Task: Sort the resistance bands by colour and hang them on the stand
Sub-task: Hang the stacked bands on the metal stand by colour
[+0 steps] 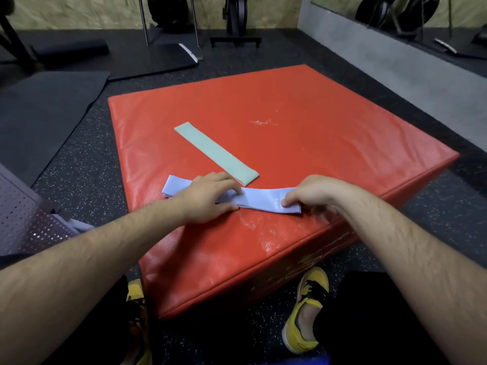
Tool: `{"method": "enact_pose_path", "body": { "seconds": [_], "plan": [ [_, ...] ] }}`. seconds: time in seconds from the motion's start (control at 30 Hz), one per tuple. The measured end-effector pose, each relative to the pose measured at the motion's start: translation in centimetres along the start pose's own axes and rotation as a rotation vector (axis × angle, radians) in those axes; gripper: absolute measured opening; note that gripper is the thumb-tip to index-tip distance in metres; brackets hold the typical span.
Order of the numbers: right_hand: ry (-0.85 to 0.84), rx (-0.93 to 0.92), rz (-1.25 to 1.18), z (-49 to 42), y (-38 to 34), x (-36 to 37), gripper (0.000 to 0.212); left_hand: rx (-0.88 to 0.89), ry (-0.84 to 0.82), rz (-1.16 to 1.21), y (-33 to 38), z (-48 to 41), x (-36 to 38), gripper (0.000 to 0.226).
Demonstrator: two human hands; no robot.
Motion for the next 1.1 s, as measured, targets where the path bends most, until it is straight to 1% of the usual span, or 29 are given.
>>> {"method": "enact_pose_path", "body": {
  "seconds": [0.07,0.17,0.2,0.23,0.27,0.3,0.37,0.4,0.43,0.5,0.57,0.67,0.8,0.87,1.0,1.1],
  "plan": [
    [0.027,-0.089,-0.063,0.6,-1.3,-0.8,0.024,-0.037,0.022,0.029,-0.1,0.1,-0.2,0.052],
    [0.15,-0.321,-0.168,3.5,-5.5,-3.5,0.013,-0.14,0.064,0.16,-0.1,0.2,-0.9,0.096],
    [0.181,-0.394,-0.199,4.9,-7.3,-4.4,0.011,-0.166,0.089,0.21,0.1,0.3,-1.2,0.104],
    [0.207,-0.456,-0.222,6.3,-9.2,-5.1,0.011,-0.189,0.131,0.286,0.3,0.4,-1.6,0.104],
    [0.227,-0.511,-0.236,7.6,-11.1,-5.8,0.01,-0.213,0.189,0.393,0.3,0.7,-2.2,0.096],
    [0.246,-0.558,-0.244,8.8,-13.0,-6.5,0.01,-0.236,0.249,0.505,0.2,1.0,-3.2,0.079],
    [0.3,-0.634,-0.218,10.9,-16.7,-7.8,0.012,-0.261,0.373,0.648,0.3,2.1,-5.8,0.041],
    [0.333,-0.667,-0.187,11.9,-18.5,-8.6,0.013,-0.261,0.424,0.69,0.4,2.9,-7.3,0.029],
    [0.364,-0.696,-0.156,12.9,-20.3,-9.3,0.015,-0.26,0.472,0.725,0.5,3.9,-9.0,0.024],
    [0.421,-0.751,-0.101,14.9,-24.1,-10.7,0.018,-0.27,0.577,0.763,0.5,6.3,-12.4,0.026],
    [0.451,-0.823,-0.074,17.1,-28.1,-11.6,0.018,-0.287,0.676,0.766,0.3,9.3,-15.8,0.034],
    [0.464,-0.927,-0.081,20.2,-34.3,-12.0,0.014,-0.334,0.772,0.73,-0.5,13.9,-20.3,0.04],
    [0.491,-1.03,-0.067,23.7,-41.8,-11.8,0.023,-0.428,0.869,0.661,-1.5,19.5,-26.8,0.035],
    [0.489,-1.071,-0.072,25.3,-45.0,-11.6,0.021,-0.51,0.912,0.571,-2.0,22.3,-30.1,0.033],
    [0.45,-1.158,-0.096,28.6,-50.5,-11.0,0.012,-0.679,0.871,0.357,-3.0,26.5,-36.5,0.044],
    [0.42,-1.206,-0.127,31.0,-55.0,-10.8,0.017,-0.742,0.844,0.201,-3.3,28.6,-41.5,0.05]
  ]
}}
Point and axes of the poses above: each hand's wrist, its own z-axis away from the middle knuckle, its own x-axis out of the palm, y = z × x, the point moved 9 cm from there along -z, towards the middle knuckle, and after that the axes turned 6 degrees about z, right-handed, at the moved point
